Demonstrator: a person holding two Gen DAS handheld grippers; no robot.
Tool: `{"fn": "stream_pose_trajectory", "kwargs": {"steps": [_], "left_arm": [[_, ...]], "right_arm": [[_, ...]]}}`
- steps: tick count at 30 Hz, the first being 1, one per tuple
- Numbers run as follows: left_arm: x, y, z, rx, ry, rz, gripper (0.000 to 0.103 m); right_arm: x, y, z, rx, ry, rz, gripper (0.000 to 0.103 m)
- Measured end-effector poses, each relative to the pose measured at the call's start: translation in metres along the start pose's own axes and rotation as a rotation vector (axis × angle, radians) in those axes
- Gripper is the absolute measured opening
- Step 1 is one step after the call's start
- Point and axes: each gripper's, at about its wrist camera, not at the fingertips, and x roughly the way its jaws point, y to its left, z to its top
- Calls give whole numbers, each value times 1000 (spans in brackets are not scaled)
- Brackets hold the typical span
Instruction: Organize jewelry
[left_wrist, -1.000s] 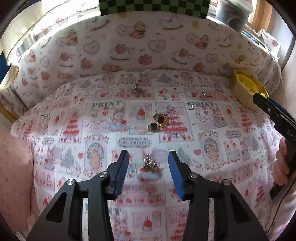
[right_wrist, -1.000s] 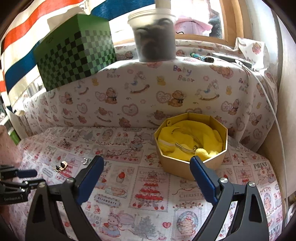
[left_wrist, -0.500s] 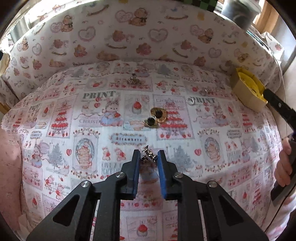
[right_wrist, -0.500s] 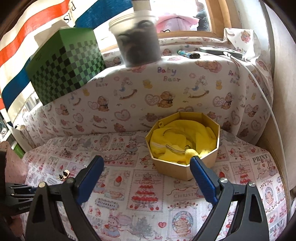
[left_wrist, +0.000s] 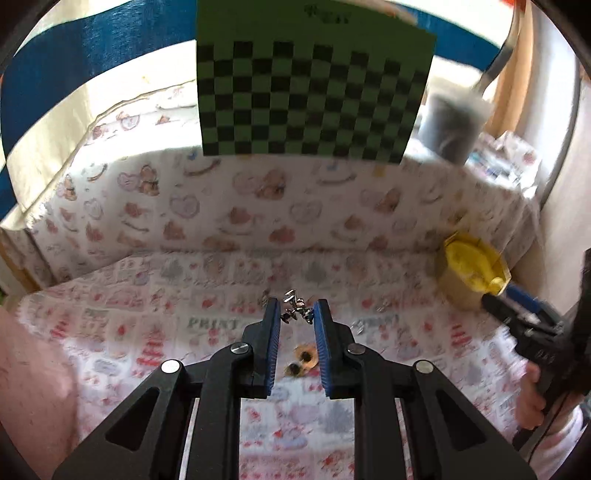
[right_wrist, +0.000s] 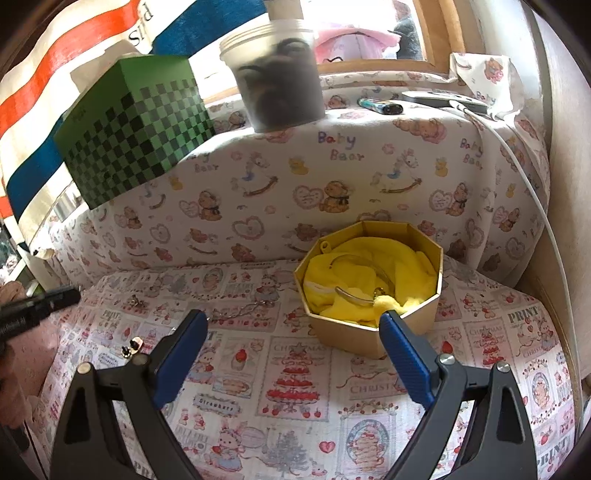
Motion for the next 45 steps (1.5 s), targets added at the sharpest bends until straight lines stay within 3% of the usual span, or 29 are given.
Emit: {"fn": "stream_pose_trajectory", "kwargs": {"steps": [5,9,12,15,16,19,21,24,28,31,41,44,45], "left_arm": [[14,21,-8,-44,-7,-26,18],[19,27,-12,-65,-16,15,17],[23,32,-14,-94,-16,7,17],[33,38,-17,-124,29,-34,17],[33,37,-18,-117,24,-18,18],[28,35,-18,-89,-19,54,17],[27,42,-18,-112,-14,26,18],[26,54,-16,-157,15,14,17],[16,62,-14,-172,-22,42,17],[15,64,-14,-186,-14,16,18],[19,57,-15,-165,-4,17,18],[19,55,-16,-152,-9,32,18],[19,55,-16,-151,-8,31,18]], "right_arm": [[4,8,-3,-28,18,11,93],[6,14,-6,-38,49,53,93],[8,29,-4,-64,129,89,93],[23,38,3,-10,229,132,93],[37,44,8,3,310,130,93],[64,63,19,-52,397,80,93],[76,72,22,-88,413,14,93],[95,88,23,-154,459,-8,93],[114,99,19,-221,459,-85,93],[126,99,16,-240,457,-121,90],[134,89,14,-259,401,-119,86],[135,93,16,-237,400,-98,72],[134,93,17,-230,398,-99,62]]}}
